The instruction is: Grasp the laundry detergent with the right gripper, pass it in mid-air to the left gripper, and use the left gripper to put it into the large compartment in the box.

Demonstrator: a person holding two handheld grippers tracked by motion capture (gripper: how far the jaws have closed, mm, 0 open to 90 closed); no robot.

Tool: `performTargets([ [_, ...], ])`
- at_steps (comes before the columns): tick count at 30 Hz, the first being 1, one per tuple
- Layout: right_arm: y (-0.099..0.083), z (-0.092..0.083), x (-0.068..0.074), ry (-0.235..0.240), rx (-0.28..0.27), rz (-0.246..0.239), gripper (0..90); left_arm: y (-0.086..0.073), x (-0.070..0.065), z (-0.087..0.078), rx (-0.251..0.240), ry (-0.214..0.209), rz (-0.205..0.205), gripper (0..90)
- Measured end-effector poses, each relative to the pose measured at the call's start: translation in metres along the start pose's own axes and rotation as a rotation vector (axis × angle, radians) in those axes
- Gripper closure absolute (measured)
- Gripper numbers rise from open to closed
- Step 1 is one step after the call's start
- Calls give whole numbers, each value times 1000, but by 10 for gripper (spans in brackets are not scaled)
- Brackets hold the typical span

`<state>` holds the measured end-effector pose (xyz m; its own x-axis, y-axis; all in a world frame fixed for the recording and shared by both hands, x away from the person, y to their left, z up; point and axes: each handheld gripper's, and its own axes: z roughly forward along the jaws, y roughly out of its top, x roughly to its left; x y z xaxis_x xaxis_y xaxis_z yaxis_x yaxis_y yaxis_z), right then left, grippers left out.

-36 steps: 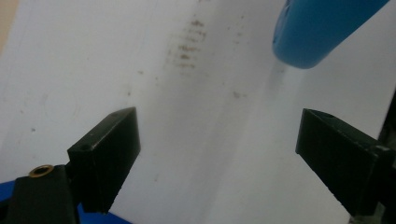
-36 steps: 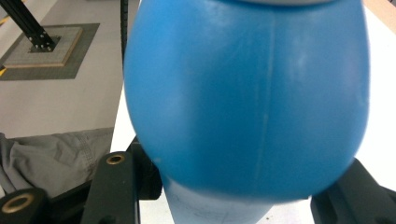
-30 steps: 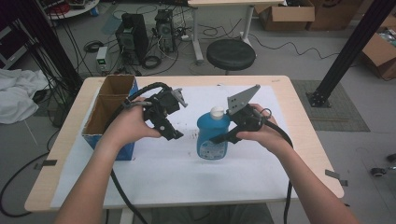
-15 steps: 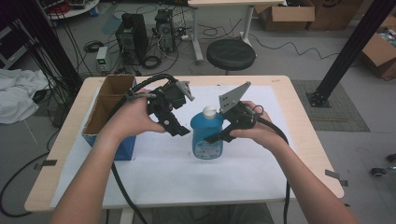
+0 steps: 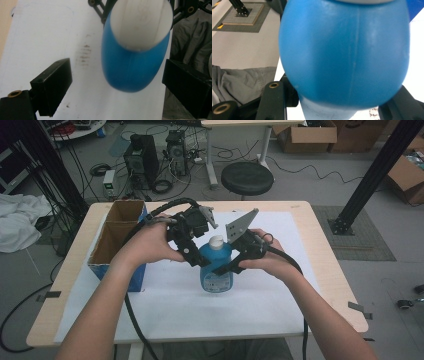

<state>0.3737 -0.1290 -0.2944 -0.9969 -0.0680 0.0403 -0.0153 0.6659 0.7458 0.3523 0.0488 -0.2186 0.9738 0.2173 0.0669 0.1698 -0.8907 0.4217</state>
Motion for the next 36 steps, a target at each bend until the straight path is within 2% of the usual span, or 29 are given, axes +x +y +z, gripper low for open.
performTargets([
  [15,2,4,1,7,4,-6,457,17,-3,14,40,-15,30,106],
  [36,0,-1,2,0,-2,-4,457,22,-4,16,43,-32,35,236],
])
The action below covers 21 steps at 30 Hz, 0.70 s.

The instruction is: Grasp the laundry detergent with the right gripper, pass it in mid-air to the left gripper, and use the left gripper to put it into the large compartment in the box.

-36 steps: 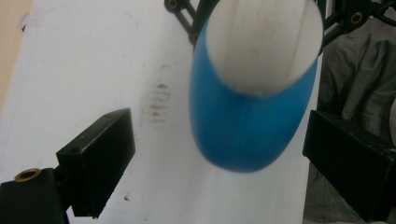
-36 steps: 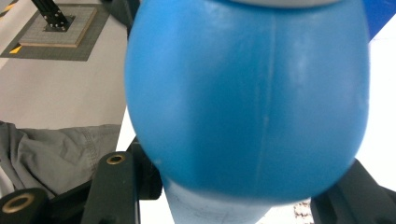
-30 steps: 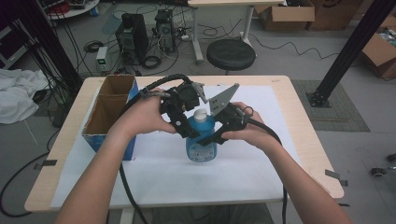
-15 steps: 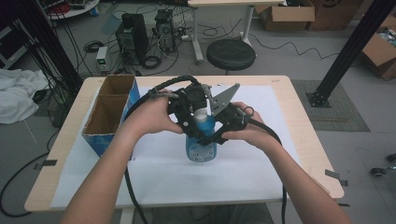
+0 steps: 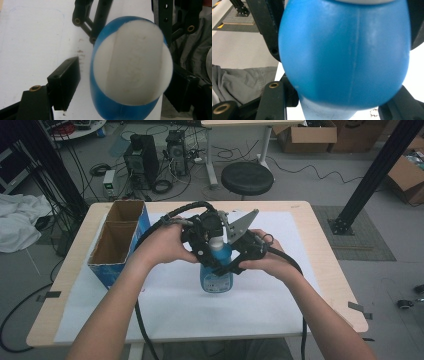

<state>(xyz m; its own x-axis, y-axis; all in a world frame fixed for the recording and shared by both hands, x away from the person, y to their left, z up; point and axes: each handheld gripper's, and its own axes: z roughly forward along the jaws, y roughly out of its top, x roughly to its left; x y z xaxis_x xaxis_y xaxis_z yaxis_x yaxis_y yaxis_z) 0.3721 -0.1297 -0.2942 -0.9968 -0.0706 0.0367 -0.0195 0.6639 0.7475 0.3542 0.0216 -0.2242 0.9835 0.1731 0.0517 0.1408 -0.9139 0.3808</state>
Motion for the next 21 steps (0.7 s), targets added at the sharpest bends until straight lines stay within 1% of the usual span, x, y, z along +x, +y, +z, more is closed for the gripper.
performTargets([
  [7,0,0,0,3,-4,0,457,0,0,0,-1,-1,-4,282],
  [21,0,1,-1,5,2,-2,457,-1,-1,1,7,-18,8,343],
])
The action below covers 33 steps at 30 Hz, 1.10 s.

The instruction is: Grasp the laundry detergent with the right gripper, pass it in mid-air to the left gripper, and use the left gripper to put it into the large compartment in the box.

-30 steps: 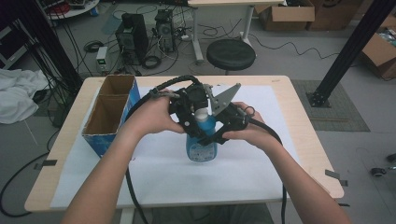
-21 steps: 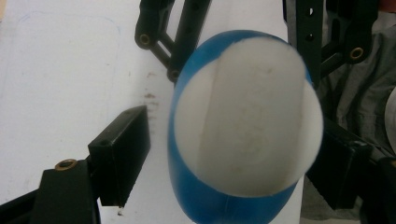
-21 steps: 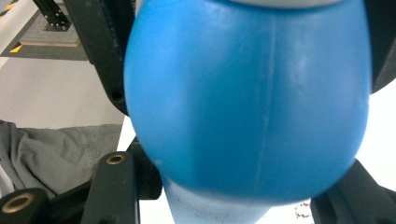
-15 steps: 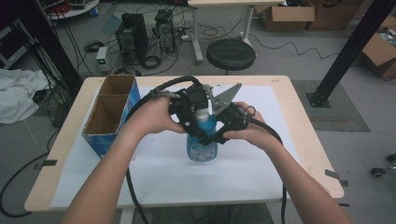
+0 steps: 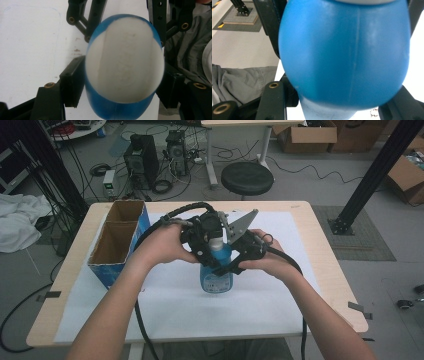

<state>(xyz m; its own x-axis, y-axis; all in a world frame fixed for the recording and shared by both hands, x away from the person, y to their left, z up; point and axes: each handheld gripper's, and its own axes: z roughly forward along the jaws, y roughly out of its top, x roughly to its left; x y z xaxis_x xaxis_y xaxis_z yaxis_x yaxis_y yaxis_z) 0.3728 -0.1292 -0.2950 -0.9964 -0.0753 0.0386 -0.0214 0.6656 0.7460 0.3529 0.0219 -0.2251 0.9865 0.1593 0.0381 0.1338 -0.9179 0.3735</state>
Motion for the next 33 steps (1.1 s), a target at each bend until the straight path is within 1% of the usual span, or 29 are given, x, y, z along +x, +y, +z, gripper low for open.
performTargets([
  [2,0,0,0,-1,-1,0,456,0,0,0,5,-2,9,362],
  [4,0,-1,0,-1,-1,-1,456,0,0,0,2,-5,4,363],
  [17,-1,0,0,0,9,-3,456,1,0,2,7,-13,2,368],
  [31,0,2,0,4,16,-4,456,0,2,2,12,-27,10,381],
  [33,0,2,0,8,15,-2,456,0,2,2,14,-31,4,382],
])
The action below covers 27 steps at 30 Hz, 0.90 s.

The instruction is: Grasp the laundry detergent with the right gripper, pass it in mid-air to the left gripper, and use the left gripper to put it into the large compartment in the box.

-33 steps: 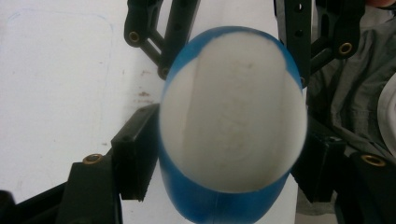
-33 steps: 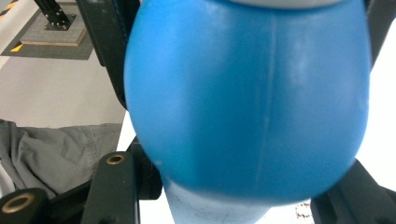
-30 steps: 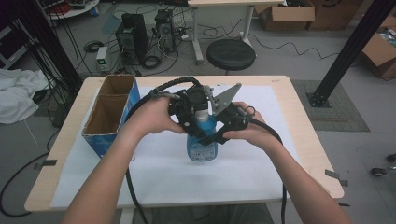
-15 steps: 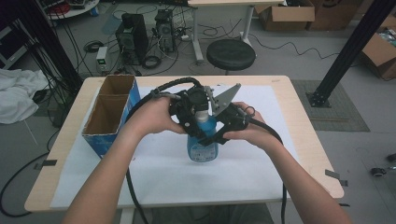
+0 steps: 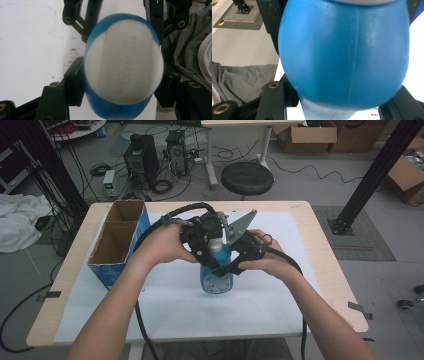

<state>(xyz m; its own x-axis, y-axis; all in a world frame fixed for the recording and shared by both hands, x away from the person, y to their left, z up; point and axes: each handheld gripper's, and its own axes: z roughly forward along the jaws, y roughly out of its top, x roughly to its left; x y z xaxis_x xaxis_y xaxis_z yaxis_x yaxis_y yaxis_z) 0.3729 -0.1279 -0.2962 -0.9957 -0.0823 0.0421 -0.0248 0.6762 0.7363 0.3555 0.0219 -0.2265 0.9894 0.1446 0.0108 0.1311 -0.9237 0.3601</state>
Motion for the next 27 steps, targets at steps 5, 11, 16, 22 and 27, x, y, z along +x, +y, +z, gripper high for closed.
performTargets([
  [5,1,1,-1,13,9,1,455,1,0,0,15,-8,-11,383],
  [11,2,0,-1,17,-1,0,447,0,0,-3,2,-5,-15,384],
  [16,3,0,0,19,-27,8,335,-3,1,-7,7,7,-47,384],
  [22,0,-1,0,-25,-7,19,270,-7,4,-14,24,27,-90,384],
  [27,-6,-7,-3,-52,15,48,260,-11,8,-24,45,49,-140,385],
])
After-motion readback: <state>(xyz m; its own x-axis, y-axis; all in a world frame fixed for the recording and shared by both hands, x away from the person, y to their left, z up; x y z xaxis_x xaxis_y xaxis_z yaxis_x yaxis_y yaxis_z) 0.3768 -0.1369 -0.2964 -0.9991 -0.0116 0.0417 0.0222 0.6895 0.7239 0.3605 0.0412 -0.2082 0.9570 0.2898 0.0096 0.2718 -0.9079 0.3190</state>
